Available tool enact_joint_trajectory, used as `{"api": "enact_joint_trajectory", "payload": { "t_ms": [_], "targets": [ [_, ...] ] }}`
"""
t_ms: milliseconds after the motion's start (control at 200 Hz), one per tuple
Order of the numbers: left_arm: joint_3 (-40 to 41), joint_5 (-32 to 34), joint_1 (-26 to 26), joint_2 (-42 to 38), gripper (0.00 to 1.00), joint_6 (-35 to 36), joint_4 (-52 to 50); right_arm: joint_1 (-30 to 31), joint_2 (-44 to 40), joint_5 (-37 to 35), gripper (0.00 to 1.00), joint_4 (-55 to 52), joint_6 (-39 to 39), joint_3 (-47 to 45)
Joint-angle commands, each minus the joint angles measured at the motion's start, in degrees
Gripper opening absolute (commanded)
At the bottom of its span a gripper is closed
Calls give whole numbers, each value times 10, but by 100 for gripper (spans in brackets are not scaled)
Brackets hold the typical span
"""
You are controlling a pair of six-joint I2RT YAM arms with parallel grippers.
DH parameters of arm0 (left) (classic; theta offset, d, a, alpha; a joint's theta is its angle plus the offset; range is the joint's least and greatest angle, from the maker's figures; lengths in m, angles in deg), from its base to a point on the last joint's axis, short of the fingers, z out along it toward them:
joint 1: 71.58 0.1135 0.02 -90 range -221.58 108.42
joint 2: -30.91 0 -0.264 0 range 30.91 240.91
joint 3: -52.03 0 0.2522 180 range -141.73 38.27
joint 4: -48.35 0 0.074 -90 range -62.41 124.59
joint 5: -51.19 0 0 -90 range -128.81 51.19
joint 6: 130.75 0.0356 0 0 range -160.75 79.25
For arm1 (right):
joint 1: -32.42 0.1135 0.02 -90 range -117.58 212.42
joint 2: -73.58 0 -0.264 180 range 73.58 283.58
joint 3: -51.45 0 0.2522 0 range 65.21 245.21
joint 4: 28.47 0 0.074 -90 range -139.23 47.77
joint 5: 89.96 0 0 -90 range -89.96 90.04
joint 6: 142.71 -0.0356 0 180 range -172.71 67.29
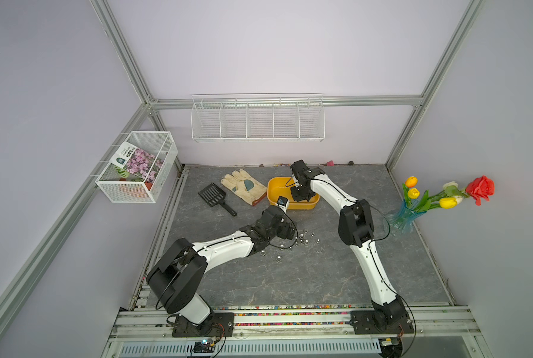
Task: Put the nuts on the desktop into the storage box
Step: Place the nut in the storage box.
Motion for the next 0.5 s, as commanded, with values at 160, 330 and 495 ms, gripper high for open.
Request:
{"api": "enact_joint_trajectory", "payload": {
  "t_ms": [160, 330, 495],
  "targets": [
    [-17, -14, 2, 10, 100, 11, 3, -8, 28, 7, 26, 6, -6, 7],
    [-14, -18, 2, 5, 100, 13, 4, -9, 27, 8, 38, 7, -7, 7],
    [-9, -26, 2, -1, 100, 17, 7, -9, 24, 10, 43, 7, -6, 7]
  ]
}}
